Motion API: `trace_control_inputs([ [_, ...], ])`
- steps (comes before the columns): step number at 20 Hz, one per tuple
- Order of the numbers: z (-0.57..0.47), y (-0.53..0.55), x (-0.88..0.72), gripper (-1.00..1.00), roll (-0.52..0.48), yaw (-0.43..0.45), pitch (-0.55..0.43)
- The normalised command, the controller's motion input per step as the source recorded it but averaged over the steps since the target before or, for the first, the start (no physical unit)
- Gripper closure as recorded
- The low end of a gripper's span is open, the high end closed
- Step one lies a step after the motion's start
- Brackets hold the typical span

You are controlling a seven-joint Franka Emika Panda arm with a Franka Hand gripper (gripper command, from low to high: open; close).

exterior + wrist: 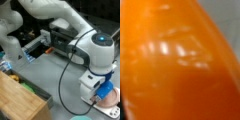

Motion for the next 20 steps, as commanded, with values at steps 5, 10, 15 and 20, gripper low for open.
trace_control_inputs([
  [5,0.21,0.17,0.34,1.00,-0.360,0.007,0.105],
  [10,0.13,0.21,0.36,1.00,-0.325,-0.019,0.136],
  [15,0.07,0.07,0.39,1.00,-0.237,0.021,0.098],
  [20,0.05,-0.05,0.33,1.00,-0.184,0.057,0.081],
])
